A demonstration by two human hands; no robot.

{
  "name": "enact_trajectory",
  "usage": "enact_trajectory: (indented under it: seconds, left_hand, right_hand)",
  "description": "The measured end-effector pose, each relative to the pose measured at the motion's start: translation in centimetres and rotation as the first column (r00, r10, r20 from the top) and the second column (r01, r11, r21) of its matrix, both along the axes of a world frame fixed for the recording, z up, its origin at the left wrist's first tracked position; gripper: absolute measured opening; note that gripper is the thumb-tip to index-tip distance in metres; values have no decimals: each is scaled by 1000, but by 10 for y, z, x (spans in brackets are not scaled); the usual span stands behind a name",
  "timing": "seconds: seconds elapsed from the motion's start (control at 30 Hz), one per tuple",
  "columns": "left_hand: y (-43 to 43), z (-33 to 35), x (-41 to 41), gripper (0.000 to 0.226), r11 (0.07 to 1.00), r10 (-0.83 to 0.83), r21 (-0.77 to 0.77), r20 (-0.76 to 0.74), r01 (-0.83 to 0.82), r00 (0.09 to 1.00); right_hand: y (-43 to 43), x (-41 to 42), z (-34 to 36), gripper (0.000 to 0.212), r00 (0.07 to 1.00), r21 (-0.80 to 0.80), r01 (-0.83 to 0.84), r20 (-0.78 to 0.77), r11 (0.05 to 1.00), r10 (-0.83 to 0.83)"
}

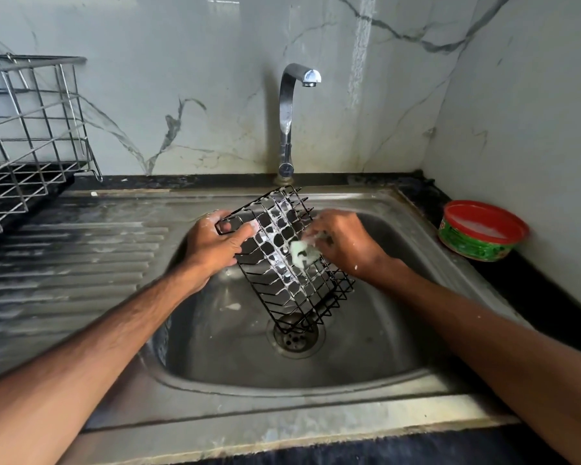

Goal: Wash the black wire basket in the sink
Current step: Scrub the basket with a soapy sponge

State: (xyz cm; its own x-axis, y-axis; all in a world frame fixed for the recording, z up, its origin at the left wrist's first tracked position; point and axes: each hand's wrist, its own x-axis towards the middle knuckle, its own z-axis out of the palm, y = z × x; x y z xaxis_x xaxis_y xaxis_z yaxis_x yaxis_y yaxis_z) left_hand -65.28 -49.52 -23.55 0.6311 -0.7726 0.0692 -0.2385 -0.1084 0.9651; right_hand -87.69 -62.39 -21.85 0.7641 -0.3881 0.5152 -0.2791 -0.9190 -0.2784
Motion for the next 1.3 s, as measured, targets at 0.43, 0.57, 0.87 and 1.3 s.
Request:
enact_trajectory:
  seconds: [0.43, 0.57, 0.87, 1.3]
  left_hand:
    - [4, 3, 2, 109, 999, 28, 35, 48, -30, 998]
    - [6, 4, 2, 116, 999, 33, 37, 47, -34, 998]
    - [4, 6, 1, 118, 998, 37, 42, 58, -39, 998]
    - [1, 5, -2, 79, 997, 71, 31, 37, -72, 997]
  right_hand:
    - [1, 27, 55, 15, 998, 116, 69, -1, 991, -70]
    - [-7, 40, 51, 16, 997, 56, 61, 40, 997, -63]
    - [-5, -49, -36, 31, 909, -16, -53, -414, 998, 41]
    - [49, -10, -25, 17, 936, -56, -236, -283, 970, 211]
